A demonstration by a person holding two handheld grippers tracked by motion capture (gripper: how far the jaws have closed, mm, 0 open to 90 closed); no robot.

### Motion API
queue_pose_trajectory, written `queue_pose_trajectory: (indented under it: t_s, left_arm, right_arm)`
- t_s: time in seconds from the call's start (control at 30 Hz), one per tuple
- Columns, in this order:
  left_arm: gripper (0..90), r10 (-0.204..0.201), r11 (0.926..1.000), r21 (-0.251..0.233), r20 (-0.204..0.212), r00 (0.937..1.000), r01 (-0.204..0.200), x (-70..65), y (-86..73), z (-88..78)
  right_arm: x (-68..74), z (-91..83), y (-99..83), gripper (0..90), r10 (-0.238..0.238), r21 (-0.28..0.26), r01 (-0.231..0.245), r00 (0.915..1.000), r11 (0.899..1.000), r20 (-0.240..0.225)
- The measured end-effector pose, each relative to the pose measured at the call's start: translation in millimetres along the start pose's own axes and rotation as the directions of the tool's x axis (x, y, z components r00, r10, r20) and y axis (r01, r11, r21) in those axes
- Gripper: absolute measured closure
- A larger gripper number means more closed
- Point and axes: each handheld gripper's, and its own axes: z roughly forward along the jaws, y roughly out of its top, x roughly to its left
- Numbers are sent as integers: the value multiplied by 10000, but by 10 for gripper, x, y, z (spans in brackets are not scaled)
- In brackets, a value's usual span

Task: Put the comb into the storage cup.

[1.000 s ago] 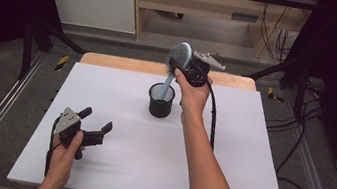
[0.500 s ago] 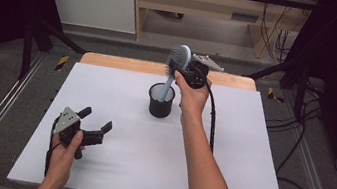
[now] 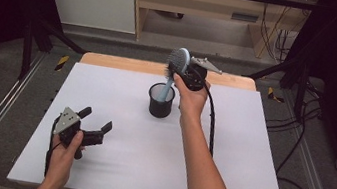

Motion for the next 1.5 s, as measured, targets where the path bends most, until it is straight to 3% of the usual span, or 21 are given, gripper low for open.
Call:
queue_pose_trajectory:
  t_s: [0.27,1.5]
  left_arm:
    - [26,51,10000,6,12,10000,-51,-4,2,1]
    - [26,48,10000,-5,18,10000,-48,8,6,3]
  right_arm:
    - [3,32,-37,509,-158,62,158,9999,9999,63]
    - [-98,75,-279,507,332,328,-336,9994,9989,126]
